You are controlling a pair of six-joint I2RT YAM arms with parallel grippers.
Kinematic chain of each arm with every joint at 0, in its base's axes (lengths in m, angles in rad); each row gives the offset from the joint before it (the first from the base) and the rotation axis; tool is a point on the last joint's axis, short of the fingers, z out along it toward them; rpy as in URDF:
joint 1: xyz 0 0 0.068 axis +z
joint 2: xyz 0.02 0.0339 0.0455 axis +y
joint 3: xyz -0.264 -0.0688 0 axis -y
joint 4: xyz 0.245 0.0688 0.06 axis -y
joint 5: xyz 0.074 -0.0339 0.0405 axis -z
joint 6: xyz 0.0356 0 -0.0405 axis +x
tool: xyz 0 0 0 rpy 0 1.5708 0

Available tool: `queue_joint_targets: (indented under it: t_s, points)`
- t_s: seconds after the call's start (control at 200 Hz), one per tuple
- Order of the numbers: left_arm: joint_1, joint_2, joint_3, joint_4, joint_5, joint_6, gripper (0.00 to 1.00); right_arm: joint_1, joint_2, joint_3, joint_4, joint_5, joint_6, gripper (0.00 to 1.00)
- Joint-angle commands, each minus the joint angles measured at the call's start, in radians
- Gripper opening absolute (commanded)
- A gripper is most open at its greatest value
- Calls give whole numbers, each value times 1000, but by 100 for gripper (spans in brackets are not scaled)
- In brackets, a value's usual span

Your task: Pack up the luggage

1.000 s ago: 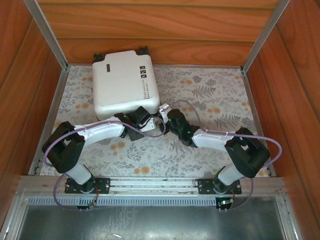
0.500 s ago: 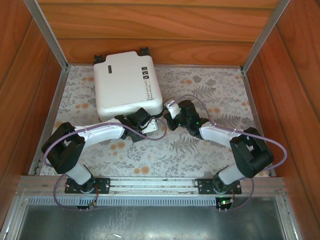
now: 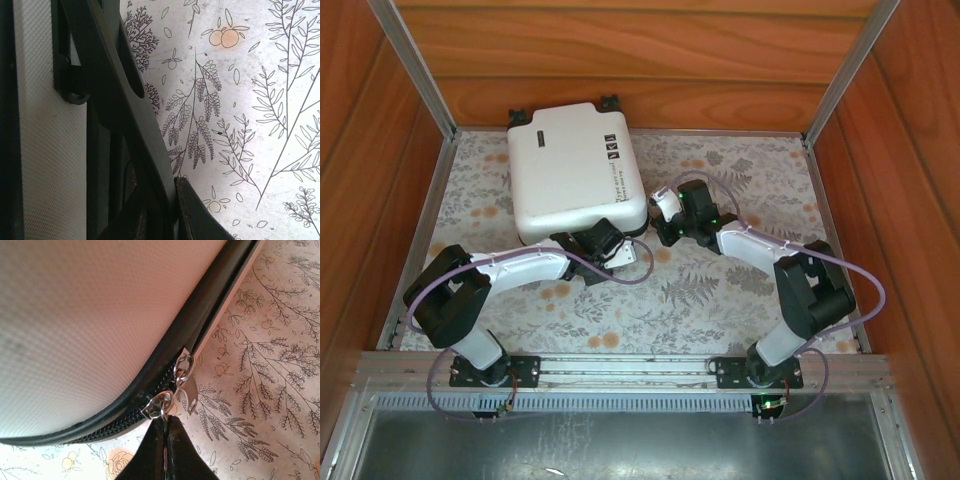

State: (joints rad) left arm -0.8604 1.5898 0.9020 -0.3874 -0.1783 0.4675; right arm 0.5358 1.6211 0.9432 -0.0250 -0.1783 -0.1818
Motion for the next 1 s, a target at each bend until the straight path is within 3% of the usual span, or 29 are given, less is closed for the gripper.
queue_joint_targets:
  t_s: [0.0, 0.16, 0.275, 0.3, 0.33, 0.385, 0.51, 0.625, 0.73, 0.845, 0.935, 1.0]
  points:
    - [-49, 23, -42, -114, 175, -21, 0, -37, 32, 80, -39, 74, -3, 1]
    - [-53, 52, -35, -125, 150, -29, 0, -48, 105, 177, -124, 57, 8, 6]
    - [-60, 52, -24, -123, 102, -29, 0, -49, 108, 205, -162, 78, 34, 19]
    - [-61, 52, -16, -123, 77, -33, 7, -50, 103, 206, -167, 87, 42, 28]
    - [-61, 50, -7, -123, 50, -32, 22, -50, 94, 205, -174, 96, 50, 36]
    - [-77, 38, 6, -116, -21, -27, 40, -50, 75, 204, -195, 113, 62, 45]
    - [-112, -22, 17, -63, -110, 10, 64, -52, -1, 179, -225, 175, 94, 56]
    - [-138, -102, 37, -11, -135, 27, 79, -56, -75, 141, -238, 256, 130, 66]
    - [-162, -209, 37, 88, -146, 47, 81, -66, -155, 87, -204, 313, 153, 73]
    - [-166, -372, -40, 344, -220, 91, 82, -87, -230, 38, -165, 340, 168, 75]
    - [-143, -466, -90, 531, -381, 112, 91, -106, -276, 0, -120, 366, 181, 78]
    - [-72, -493, -75, 570, -517, 82, 91, -119, -304, -28, -80, 393, 187, 79]
